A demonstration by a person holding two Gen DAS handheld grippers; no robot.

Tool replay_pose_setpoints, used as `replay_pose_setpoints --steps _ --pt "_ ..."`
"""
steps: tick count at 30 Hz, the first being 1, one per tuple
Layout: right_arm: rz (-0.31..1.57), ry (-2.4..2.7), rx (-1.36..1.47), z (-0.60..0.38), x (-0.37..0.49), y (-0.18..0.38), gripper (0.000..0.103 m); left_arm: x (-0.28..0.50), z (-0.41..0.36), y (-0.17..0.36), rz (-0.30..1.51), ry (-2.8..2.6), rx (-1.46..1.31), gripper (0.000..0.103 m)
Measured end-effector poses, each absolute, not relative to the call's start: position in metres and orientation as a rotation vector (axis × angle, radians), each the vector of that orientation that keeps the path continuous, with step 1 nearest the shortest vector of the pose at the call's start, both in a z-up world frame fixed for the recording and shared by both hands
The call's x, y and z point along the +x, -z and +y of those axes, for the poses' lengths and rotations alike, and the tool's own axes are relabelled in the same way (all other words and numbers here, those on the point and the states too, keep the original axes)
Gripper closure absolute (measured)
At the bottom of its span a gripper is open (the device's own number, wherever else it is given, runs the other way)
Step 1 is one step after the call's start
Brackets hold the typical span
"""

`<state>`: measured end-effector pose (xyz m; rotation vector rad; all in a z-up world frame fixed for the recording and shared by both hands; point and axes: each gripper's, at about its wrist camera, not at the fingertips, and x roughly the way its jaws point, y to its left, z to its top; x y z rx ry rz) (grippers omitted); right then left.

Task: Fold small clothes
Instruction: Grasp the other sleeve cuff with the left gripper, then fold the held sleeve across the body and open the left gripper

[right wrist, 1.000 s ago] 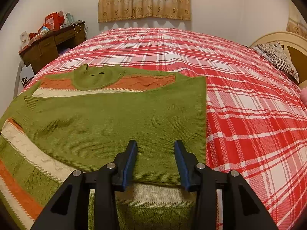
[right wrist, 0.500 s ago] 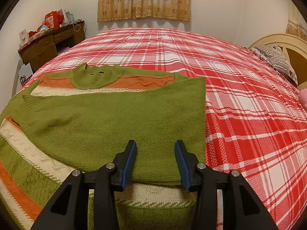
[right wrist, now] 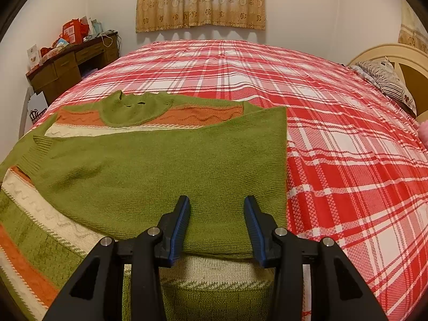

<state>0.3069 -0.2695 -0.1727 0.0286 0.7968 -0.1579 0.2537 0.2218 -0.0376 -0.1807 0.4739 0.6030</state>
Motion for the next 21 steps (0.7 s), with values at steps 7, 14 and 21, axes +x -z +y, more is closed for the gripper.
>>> replay_pose_setpoints --steps 7,14,21 --pt "0.795 0.157 0.033 -0.27 0.307 0.173 0.059 0.265 0.098 0.044 0.476 -0.347 -0.009 0.093" --pt "0.794 0.153 0.039 -0.271 0.307 0.173 0.059 0.271 0.006 0.09 0.583 -0.186 0.115 0.093" --pt "0.791 0.148 0.051 -0.273 0.307 0.173 0.059 0.28 -0.019 0.119 0.697 -0.122 0.17 0.085"
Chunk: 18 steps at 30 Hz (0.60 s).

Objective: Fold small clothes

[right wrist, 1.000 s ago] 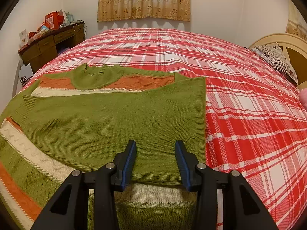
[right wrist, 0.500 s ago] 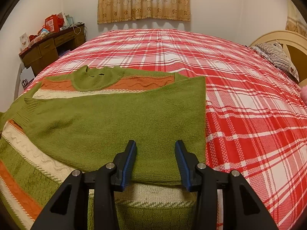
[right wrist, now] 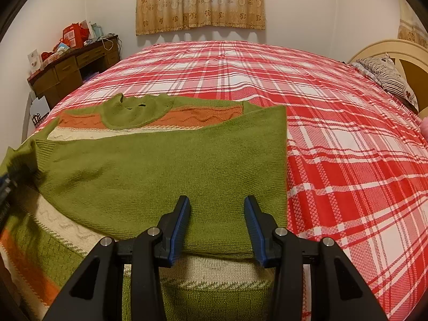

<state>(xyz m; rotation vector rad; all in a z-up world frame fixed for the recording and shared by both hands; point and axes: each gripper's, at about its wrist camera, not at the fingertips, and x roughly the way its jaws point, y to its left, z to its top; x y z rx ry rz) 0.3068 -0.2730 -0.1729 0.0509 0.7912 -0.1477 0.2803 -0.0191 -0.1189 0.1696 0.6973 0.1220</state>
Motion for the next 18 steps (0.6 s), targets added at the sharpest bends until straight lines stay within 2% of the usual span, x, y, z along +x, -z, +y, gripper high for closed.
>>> replay_pose_setpoints --steps 2,4,6,8,9,10,12,18 --pt "0.791 0.148 0.05 -0.273 0.307 0.173 0.059 0.269 -0.022 0.122 0.711 -0.067 0.156 0.074" --pt "0.792 0.148 0.05 -0.273 0.307 0.173 0.059 0.257 -0.017 0.118 0.699 -0.036 0.157 0.044" --pt "0.793 0.148 0.049 -0.273 0.307 0.173 0.058 0.235 -0.003 0.106 0.644 -0.042 0.167 0.038" --pt "0.797 0.148 0.043 -0.272 0.307 0.173 0.057 0.212 0.023 0.098 0.608 -0.103 0.131 0.026" --pt "0.801 0.151 0.037 -0.271 0.308 0.174 0.057 0.209 0.034 0.098 0.609 -0.125 0.103 0.016" --pt "0.805 0.153 0.032 -0.271 0.309 0.174 0.057 0.203 0.048 0.1 0.616 -0.147 0.056 0.013" --pt "0.82 0.168 0.029 -0.269 0.311 0.172 0.056 0.196 0.075 0.11 0.636 -0.179 -0.043 0.013" --pt "0.736 -0.052 0.348 -0.228 0.298 0.139 0.055 0.207 0.095 0.142 0.753 -0.247 -0.132 0.014"
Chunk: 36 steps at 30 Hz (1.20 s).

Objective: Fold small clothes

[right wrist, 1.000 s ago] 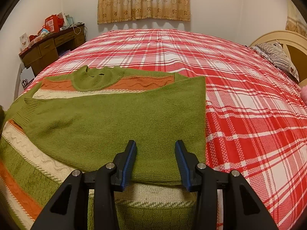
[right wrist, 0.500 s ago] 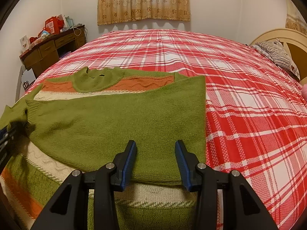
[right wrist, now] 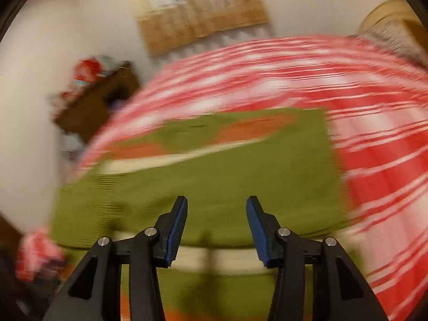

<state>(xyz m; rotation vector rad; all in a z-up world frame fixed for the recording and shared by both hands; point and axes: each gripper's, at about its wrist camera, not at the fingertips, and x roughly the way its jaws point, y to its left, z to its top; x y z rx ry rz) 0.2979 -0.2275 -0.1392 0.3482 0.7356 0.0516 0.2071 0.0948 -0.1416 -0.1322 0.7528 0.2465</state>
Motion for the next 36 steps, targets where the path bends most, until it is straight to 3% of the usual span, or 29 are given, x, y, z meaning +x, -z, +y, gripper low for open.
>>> replay_pose_setpoints --steps 5,11,12,14,16,28,36 --pt "0.785 -0.298 0.296 -0.138 0.324 0.141 0.055 0.206 0.089 0.144 0.756 -0.259 -0.126 0.01" --pt "0.863 -0.239 0.155 -0.084 0.352 0.171 0.057 0.206 0.084 0.146 0.763 -0.261 -0.107 0.006" --pt "0.849 -0.234 0.118 -0.08 0.351 0.171 0.059 0.206 0.085 0.145 0.761 -0.258 -0.11 0.005" --pt "0.846 -0.232 0.085 -0.078 0.351 0.17 0.084 0.205 0.087 0.145 0.762 -0.252 -0.115 0.003" --pt "0.834 -0.262 0.073 -0.077 0.35 0.164 0.094 0.204 0.089 0.144 0.763 -0.249 -0.113 0.001" --pt "0.521 -0.179 -0.043 -0.109 0.327 0.044 0.095 0.208 0.096 0.144 0.766 -0.241 -0.123 0.0" --pt "0.567 0.035 -0.104 -0.204 0.323 0.056 0.095 0.208 0.098 0.144 0.766 -0.245 -0.12 0.0"
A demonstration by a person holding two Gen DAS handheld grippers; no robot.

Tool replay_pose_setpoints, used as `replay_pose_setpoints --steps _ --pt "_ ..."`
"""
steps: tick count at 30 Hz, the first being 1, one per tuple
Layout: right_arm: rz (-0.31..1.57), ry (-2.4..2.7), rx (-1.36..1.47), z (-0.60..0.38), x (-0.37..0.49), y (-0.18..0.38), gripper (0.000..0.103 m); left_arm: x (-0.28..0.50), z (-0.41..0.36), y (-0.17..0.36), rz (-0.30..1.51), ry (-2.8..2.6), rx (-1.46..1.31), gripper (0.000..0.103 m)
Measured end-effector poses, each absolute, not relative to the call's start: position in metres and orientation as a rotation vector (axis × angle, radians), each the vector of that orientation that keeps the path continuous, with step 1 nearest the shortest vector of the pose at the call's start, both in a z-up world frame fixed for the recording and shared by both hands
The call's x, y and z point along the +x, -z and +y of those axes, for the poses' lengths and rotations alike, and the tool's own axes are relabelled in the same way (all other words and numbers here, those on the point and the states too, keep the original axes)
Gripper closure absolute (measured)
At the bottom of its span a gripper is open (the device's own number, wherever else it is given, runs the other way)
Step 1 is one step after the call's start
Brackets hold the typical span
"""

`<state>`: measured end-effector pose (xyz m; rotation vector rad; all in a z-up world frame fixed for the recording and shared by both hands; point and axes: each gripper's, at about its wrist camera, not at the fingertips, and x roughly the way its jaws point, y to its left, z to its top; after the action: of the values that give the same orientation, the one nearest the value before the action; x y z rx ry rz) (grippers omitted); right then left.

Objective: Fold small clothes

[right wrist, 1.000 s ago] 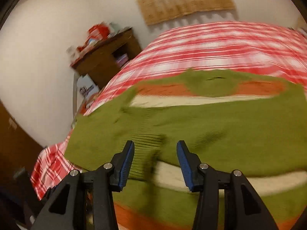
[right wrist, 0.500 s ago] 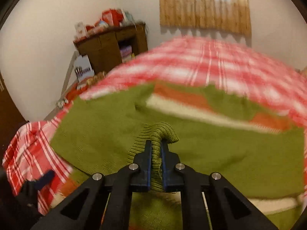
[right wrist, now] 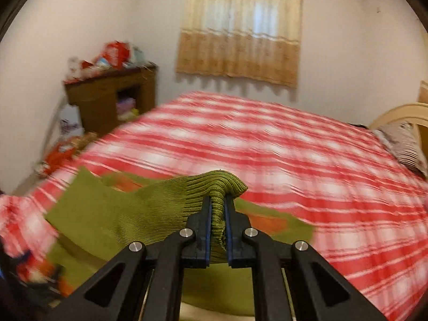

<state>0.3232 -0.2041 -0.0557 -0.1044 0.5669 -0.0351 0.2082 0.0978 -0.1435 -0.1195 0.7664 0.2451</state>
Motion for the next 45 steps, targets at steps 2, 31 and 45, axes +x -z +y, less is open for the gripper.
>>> replay_pose_setpoints --steps 2,31,45 --pt "0.626 0.066 -0.072 -0.233 0.328 0.079 0.095 0.208 0.099 0.143 0.767 -0.248 -0.117 0.0" --pt "0.79 0.168 0.127 -0.282 0.322 0.143 0.079 0.21 0.095 0.145 0.772 -0.26 -0.106 0.0" --pt "0.691 0.03 -0.043 -0.267 0.159 0.095 0.054 0.187 0.101 0.134 0.805 -0.104 -0.038 0.0"
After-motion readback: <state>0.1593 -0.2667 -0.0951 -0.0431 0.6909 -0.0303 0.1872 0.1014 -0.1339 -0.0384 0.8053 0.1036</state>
